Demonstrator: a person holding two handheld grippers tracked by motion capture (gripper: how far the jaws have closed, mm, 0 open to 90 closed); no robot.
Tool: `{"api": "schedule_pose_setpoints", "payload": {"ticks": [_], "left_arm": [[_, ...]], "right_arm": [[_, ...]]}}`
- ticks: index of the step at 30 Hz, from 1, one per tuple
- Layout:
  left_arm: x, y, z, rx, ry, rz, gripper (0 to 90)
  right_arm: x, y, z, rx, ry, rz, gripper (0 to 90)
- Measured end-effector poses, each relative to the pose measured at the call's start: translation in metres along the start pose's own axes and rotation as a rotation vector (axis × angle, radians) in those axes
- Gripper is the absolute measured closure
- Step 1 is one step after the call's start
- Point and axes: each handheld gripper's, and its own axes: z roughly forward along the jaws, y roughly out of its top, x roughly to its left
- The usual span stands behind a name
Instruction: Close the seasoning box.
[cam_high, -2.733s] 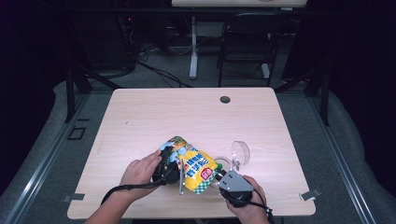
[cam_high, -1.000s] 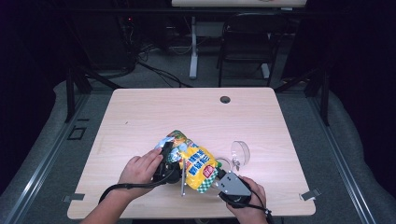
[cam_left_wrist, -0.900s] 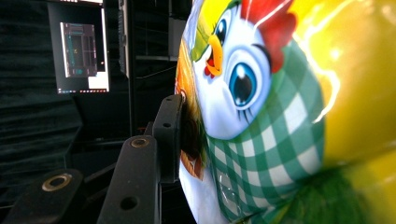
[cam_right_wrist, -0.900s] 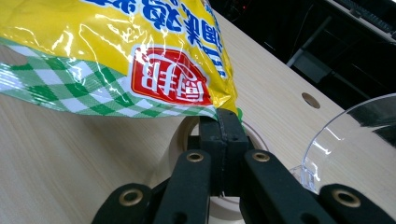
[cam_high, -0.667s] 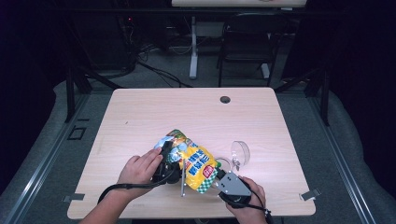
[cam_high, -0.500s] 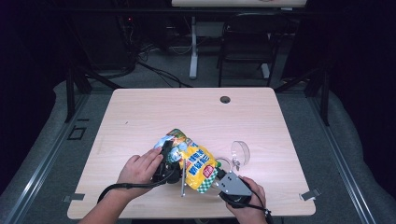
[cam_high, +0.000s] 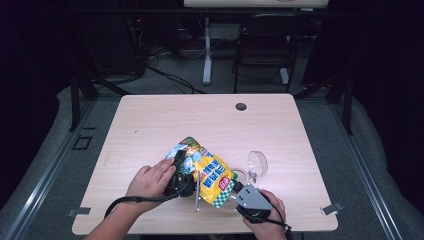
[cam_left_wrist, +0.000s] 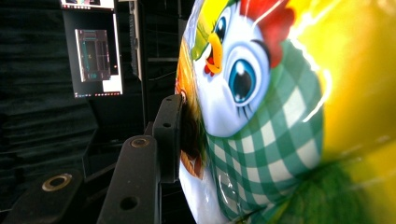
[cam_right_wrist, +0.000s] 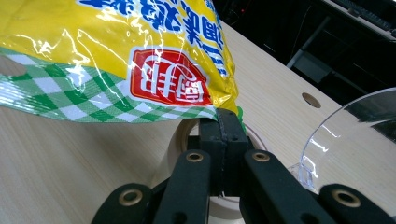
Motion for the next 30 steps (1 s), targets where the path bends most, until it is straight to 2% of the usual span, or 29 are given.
{"api": "schedule_pose_setpoints", "payload": {"ticks": [8, 18, 21, 24, 27, 30], "left_arm": [[0.0001, -0.0001, -0.0006, 0.006, -0.007, 0.005, 61.4], [0.0019, 0.0012, -0.0026, 0.009, 0.010, 0.020, 61.4], [0.0015, 0.0012, -0.0028, 0.008, 0.006, 0.012, 61.4], [0.0035, 0.0026, -0.0043, 0.013, 0.010, 0.031, 61.5], [0.0036, 0.0029, -0.0048, 0.015, 0.007, 0.030, 61.5], [0.0049, 0.0038, -0.0062, 0.014, 0.028, 0.043, 61.5]], "right_arm": [[0.0001, -0.0001, 0.0005, -0.001, 0.000, 0.000, 90.0], [-0.0005, -0.0001, 0.0003, -0.001, 0.000, 0.005, 90.0], [-0.0006, -0.0003, 0.0003, -0.001, 0.000, 0.006, 90.0], [-0.0010, -0.0004, 0.0001, -0.005, 0.000, 0.013, 90.0], [-0.0016, -0.0007, 0.0000, -0.008, 0.000, 0.016, 90.0], [-0.0022, -0.0008, -0.0003, -0.009, 0.001, 0.019, 90.0]]}}
